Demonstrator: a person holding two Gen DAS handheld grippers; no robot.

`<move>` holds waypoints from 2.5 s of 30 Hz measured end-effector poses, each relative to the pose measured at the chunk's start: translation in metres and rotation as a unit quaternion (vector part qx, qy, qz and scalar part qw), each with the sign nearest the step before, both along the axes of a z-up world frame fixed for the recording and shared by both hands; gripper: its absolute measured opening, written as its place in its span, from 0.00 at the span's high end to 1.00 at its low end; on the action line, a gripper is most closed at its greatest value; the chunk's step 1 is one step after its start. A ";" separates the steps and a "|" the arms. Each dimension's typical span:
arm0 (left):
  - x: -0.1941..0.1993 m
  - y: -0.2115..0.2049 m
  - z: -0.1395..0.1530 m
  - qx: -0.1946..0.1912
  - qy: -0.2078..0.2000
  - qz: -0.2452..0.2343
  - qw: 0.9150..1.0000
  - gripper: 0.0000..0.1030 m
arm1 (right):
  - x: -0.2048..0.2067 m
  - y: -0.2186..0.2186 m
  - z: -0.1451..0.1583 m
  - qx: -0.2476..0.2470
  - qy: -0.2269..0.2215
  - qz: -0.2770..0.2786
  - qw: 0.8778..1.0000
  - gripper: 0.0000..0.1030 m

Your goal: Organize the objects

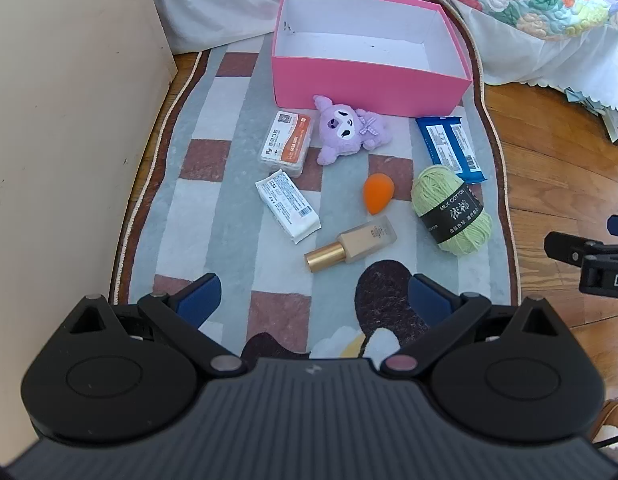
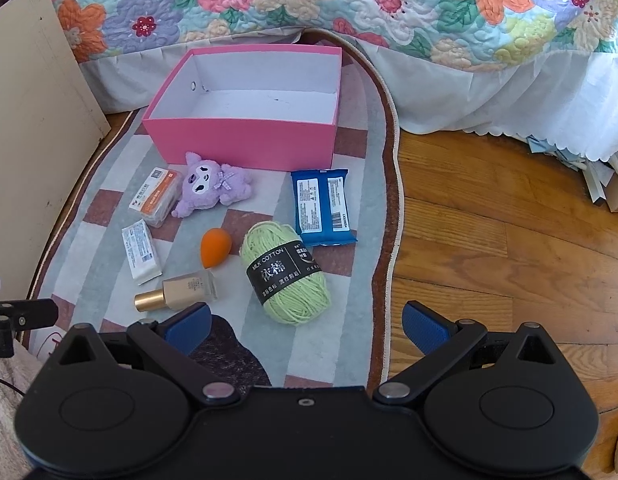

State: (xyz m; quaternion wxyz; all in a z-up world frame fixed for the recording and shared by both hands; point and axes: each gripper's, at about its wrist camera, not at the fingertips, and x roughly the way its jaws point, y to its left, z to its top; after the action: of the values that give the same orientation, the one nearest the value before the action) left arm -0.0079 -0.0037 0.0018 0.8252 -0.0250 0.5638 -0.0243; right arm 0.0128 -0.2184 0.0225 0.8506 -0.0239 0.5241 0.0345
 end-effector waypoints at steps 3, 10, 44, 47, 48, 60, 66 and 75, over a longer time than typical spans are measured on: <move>-0.001 0.000 0.000 0.000 0.000 -0.001 1.000 0.01 | 0.000 0.000 0.000 -0.001 -0.002 -0.001 1.000 0.00; -0.001 0.000 0.000 0.000 -0.001 -0.001 1.000 0.01 | 0.001 -0.002 -0.001 -0.005 -0.002 -0.004 1.000 0.00; -0.006 -0.001 0.001 0.003 -0.004 -0.003 1.000 0.01 | -0.004 -0.008 -0.002 -0.009 -0.016 -0.007 1.000 0.00; -0.004 -0.001 0.005 0.003 -0.009 0.004 1.000 0.01 | -0.005 -0.009 0.001 -0.006 -0.021 -0.006 1.000 0.00; -0.002 -0.001 0.007 0.003 -0.010 0.007 1.000 0.01 | -0.005 -0.009 0.002 -0.006 -0.022 -0.006 1.000 0.00; -0.003 -0.005 0.007 0.006 -0.009 0.002 1.000 0.01 | -0.007 -0.010 0.003 -0.012 -0.025 -0.001 1.000 0.00; -0.003 -0.007 0.004 0.010 0.001 0.004 1.000 0.01 | -0.006 -0.013 0.001 -0.009 -0.022 -0.001 1.000 0.00; 0.009 -0.011 0.030 0.024 -0.015 -0.020 0.999 0.01 | -0.002 -0.025 0.036 -0.037 -0.073 0.080 0.993 0.00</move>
State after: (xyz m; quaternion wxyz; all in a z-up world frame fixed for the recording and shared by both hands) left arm 0.0010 -0.0144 0.0323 0.8334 0.0064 0.5519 -0.0278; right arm 0.0108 -0.2431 0.0582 0.8794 -0.0996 0.4583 0.0815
